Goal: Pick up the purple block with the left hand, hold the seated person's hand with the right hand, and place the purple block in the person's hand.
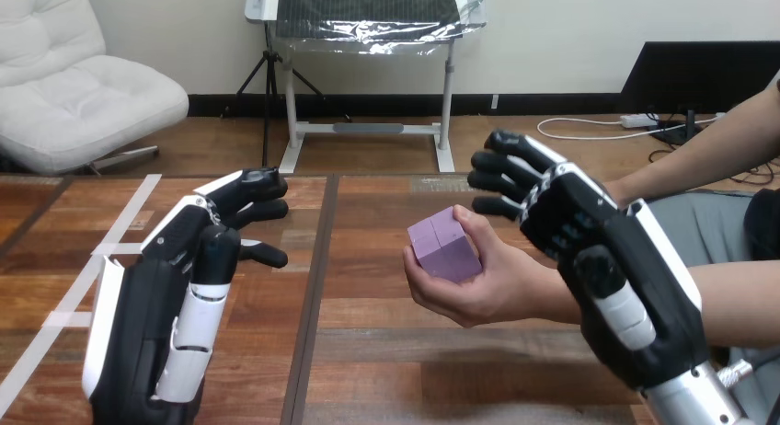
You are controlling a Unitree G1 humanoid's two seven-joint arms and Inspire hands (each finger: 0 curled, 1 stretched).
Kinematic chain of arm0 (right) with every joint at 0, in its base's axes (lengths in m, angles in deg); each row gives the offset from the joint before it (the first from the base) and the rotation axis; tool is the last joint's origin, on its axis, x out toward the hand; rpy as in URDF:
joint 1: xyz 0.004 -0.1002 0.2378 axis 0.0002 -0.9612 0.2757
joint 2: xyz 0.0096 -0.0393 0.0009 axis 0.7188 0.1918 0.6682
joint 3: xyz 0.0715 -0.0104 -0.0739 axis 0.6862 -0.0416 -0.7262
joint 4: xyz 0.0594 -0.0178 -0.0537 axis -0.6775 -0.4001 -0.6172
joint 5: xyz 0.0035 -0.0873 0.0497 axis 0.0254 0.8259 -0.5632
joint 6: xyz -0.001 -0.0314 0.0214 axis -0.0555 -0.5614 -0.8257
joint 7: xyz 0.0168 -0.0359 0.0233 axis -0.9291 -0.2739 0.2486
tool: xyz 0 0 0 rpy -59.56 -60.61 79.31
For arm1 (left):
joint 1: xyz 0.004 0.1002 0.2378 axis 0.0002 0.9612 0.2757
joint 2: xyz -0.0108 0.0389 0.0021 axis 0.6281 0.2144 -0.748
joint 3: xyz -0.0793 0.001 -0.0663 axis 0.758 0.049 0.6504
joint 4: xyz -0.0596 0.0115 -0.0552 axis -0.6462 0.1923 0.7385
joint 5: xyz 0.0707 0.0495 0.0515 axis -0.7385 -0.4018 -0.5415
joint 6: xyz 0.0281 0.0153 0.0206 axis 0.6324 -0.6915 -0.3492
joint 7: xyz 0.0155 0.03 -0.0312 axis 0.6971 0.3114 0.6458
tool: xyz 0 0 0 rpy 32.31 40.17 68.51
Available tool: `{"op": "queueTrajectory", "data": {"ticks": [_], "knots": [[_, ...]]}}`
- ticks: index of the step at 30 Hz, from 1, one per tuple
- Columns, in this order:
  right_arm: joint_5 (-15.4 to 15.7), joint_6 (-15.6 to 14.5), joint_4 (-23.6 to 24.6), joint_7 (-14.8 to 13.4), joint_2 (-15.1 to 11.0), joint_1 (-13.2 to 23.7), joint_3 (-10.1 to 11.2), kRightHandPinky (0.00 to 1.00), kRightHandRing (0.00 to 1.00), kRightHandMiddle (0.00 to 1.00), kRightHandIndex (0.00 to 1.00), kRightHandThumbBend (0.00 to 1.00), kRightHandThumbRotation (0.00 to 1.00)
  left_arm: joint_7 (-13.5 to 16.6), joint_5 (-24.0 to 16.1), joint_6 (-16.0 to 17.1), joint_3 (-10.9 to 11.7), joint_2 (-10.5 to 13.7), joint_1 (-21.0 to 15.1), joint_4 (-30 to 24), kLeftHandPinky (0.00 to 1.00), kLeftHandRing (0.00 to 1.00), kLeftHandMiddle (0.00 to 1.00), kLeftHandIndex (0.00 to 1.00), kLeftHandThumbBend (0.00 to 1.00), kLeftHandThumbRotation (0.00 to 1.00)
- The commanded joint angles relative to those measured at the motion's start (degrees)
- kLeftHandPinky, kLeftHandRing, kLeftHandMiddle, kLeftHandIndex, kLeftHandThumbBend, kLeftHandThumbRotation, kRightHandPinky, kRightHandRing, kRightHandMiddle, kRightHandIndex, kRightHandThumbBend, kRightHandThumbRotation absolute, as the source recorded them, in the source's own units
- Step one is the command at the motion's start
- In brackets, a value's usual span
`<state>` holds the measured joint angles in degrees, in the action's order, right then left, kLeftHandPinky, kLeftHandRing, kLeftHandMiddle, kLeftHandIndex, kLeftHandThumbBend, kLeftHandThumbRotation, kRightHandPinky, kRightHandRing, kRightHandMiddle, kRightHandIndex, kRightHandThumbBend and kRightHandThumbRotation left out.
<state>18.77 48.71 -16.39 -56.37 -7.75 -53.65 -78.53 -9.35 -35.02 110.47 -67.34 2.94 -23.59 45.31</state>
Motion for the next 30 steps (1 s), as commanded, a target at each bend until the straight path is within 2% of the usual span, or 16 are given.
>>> {"op": "queueTrajectory", "data": {"ticks": [1, 13, 30], "knots": [[-1.6, -0.1, 2.7, 0.5, 0.3, 0.1, 1.2, 0.82, 0.86, 0.87, 0.87, 0.96, 0.78, -0.3, 0.8, -0.2, 0.2, -0.1, -3.6, -2.9, 0.49, 0.71, 0.74, 0.71, 0.53, 0.91], [-2.0, 0.0, 3.2, 1.2, 1.1, -2.1, 1.0, 0.81, 0.86, 0.87, 0.88, 0.95, 0.78, -0.7, 0.6, -0.9, 0.2, 0.0, -4.3, -2.8, 0.45, 0.71, 0.75, 0.71, 0.56, 0.88], [-1.8, 0.3, 2.8, 1.9, 1.6, -3.2, 0.8, 0.8, 0.86, 0.87, 0.88, 0.95, 0.78, -1.3, 0.5, -1.1, 0.5, 0.2, -5.3, -2.2, 0.4, 0.71, 0.74, 0.7, 0.57, 0.87]]}}
